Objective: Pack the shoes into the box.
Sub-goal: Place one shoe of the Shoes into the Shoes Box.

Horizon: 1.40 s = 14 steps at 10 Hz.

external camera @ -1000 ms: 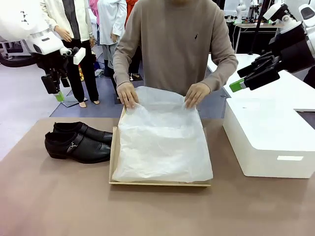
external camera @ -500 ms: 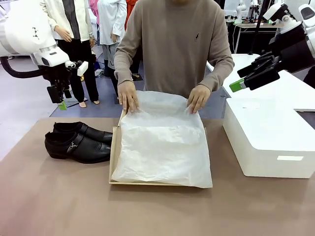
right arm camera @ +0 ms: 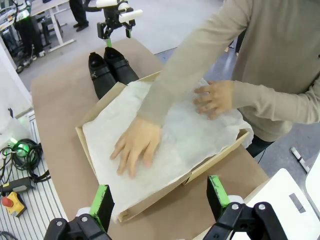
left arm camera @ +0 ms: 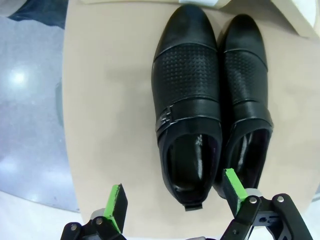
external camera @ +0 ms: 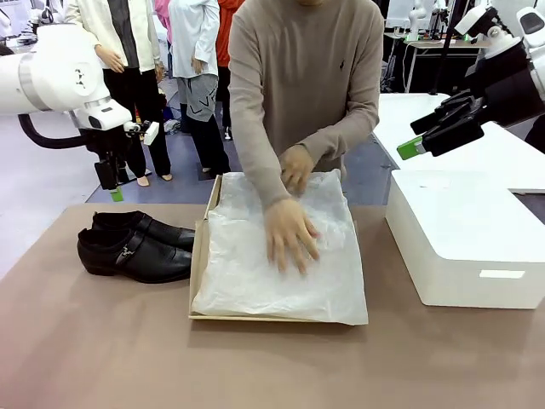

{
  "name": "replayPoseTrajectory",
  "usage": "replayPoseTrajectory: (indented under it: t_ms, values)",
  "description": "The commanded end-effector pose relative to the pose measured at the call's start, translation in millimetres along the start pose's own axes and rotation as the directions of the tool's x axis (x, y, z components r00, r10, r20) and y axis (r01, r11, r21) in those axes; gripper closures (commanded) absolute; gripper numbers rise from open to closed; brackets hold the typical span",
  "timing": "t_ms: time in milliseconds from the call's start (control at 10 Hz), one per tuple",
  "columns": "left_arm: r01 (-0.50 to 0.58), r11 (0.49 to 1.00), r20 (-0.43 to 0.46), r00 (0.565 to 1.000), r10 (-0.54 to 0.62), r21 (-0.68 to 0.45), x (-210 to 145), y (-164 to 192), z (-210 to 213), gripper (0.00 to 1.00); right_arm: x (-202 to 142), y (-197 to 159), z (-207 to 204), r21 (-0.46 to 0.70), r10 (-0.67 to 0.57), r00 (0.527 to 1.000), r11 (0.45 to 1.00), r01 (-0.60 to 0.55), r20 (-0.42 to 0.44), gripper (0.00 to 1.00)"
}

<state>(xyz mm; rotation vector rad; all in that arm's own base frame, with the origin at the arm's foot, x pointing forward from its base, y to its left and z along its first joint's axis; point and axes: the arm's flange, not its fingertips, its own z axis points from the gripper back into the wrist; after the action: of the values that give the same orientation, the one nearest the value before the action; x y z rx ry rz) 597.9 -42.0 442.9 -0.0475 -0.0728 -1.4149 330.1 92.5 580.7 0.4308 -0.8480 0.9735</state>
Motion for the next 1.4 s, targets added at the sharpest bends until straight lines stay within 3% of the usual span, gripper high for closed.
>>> replayPoseTrajectory:
  t_ms: [0, 1300]
  values:
    - [0.006, 1.000, -0.037, 0.999, -0.007, -0.016, -2.4, 9.3, -1.5, 0.00, 0.6, -1.6, -0.6, 0.010, 0.012, 1.000, 1.000, -0.012, 0.015, 0.00]
    - [0.009, 1.000, -0.022, 1.000, -0.009, -0.025, -2.7, 11.5, -14.0, 0.00, 0.6, -1.6, -0.6, 0.010, 0.012, 1.000, 1.000, -0.012, 0.015, 0.00]
